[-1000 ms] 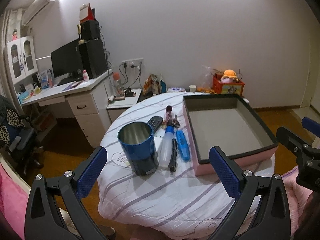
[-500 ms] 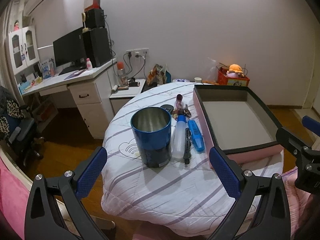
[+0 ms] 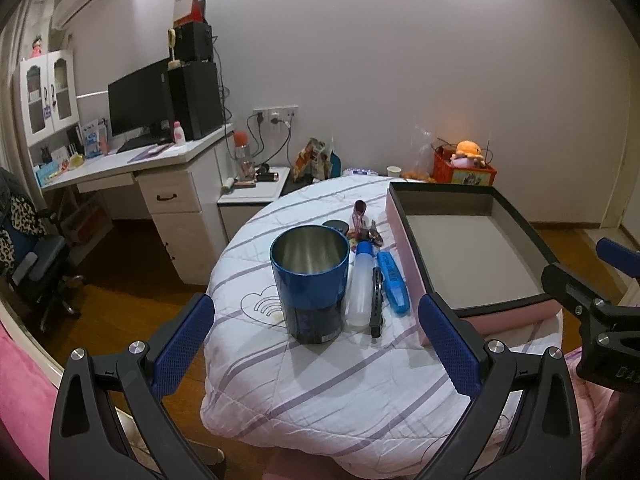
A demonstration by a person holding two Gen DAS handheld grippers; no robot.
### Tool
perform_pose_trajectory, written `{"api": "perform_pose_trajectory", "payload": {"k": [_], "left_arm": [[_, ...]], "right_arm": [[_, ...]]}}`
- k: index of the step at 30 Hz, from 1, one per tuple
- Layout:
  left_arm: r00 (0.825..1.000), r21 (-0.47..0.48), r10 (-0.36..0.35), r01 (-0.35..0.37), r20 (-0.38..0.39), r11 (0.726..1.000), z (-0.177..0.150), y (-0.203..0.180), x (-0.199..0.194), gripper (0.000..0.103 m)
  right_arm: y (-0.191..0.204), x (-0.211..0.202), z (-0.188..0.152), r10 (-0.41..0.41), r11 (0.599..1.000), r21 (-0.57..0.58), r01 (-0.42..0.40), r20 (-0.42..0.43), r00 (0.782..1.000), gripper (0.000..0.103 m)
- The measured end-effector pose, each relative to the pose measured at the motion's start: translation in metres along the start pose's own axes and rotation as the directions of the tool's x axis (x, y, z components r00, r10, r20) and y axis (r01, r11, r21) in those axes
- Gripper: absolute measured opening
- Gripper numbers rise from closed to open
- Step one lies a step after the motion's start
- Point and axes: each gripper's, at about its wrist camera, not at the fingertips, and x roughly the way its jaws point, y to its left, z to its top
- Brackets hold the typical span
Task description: Organize rigid objects
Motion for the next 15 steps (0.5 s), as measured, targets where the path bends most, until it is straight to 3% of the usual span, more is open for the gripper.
{"api": "perform_pose_trajectory", "payload": {"k": [15], "left_arm": [[0.999,0.012,0.006,-0.006,0.04,1.0,0.009,-0.013,-0.008,0.103]], "right_arm": [[-0.029,-0.007,0.002,-0.013,0.999,0.039,0.011,0.05,0.999,0.103]]}}
